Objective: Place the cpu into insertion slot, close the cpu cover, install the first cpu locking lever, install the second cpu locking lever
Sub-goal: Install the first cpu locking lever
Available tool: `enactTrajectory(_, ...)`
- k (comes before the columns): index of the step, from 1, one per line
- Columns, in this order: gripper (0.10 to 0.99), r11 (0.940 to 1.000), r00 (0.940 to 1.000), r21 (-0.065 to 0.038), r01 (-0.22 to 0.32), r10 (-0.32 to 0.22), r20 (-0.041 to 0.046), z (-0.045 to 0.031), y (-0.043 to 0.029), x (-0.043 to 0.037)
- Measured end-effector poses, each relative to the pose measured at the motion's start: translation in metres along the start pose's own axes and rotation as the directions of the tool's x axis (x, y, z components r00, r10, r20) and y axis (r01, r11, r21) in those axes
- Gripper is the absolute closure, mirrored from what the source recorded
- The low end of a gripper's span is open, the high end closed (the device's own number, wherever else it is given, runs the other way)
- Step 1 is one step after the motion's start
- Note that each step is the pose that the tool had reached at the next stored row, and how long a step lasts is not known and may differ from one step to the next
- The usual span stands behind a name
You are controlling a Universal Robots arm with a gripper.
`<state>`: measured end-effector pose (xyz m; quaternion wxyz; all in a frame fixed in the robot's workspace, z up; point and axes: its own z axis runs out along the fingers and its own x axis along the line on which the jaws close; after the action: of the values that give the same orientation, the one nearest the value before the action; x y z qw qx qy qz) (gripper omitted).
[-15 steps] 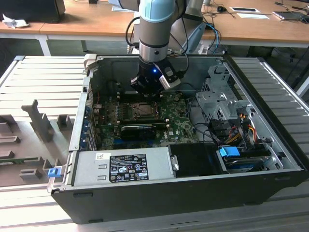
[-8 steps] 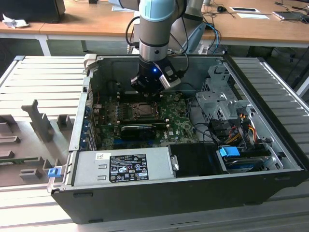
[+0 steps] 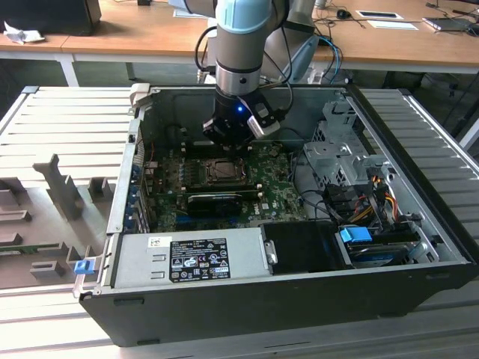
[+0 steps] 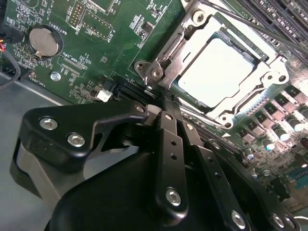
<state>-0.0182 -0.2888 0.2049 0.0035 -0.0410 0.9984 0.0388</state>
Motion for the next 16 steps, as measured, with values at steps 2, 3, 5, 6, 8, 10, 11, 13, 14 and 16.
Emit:
enactTrajectory(2, 0.98, 1.0, 1.0, 0.0, 0.0, 0.0, 0.0001, -0.0008, 0.0001, 0.0)
enactTrajectory(3, 0.98, 1.0, 1.0, 0.001, 0.0, 0.0, 0.0001, -0.0008, 0.0001, 0.0)
enactTrajectory(5, 0.98, 0.9999, 1.0, 0.01, 0.0, 0.0, -0.001, 0.0002, 0.0, 0.0)
enactTrajectory(6, 0.98, 0.9999, 1.0, 0.015, 0.0, 0.0, -0.0015, 0.0006, 0.0, -0.0001)
enactTrajectory(8, 0.98, 0.9997, 1.0, 0.023, 0.0, 0.0, -0.0022, 0.0016, -0.0002, -0.0002)
enactTrajectory(10, 0.98, 0.9996, 1.0, 0.027, 0.0, 0.0, -0.0024, 0.0024, -0.0001, -0.0003)
enactTrajectory(11, 0.98, 0.9996, 1.0, 0.028, 0.0, 0.0, -0.0025, 0.0027, -0.0002, -0.0003)
enactTrajectory(13, 0.98, 0.9997, 1.0, 0.025, 0.0, 0.0, -0.0025, 0.0037, -0.0004, -0.0004)
enactTrajectory(14, 0.98, 0.9998, 1.0, 0.022, 0.0, 0.0, -0.0022, 0.004, -0.0004, -0.0004)
enactTrajectory(16, 0.98, 0.9999, 1.0, 0.011, 0.0, 0.0, -0.0009, 0.0046, -0.0003, -0.0005)
